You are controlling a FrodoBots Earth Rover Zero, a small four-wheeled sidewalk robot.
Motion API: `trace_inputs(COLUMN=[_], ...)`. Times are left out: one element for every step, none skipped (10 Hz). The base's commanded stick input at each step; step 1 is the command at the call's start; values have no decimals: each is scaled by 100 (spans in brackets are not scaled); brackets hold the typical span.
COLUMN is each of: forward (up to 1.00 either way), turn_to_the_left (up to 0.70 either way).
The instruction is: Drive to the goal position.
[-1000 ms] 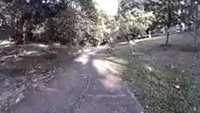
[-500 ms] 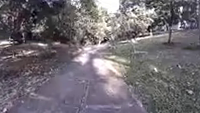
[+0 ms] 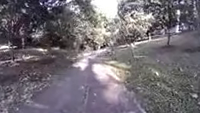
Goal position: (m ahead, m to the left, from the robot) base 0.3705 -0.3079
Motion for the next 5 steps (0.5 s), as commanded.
trace_inputs(forward=[24,13,2,0,0], turn_to_the_left=[0,0,0,0,0])
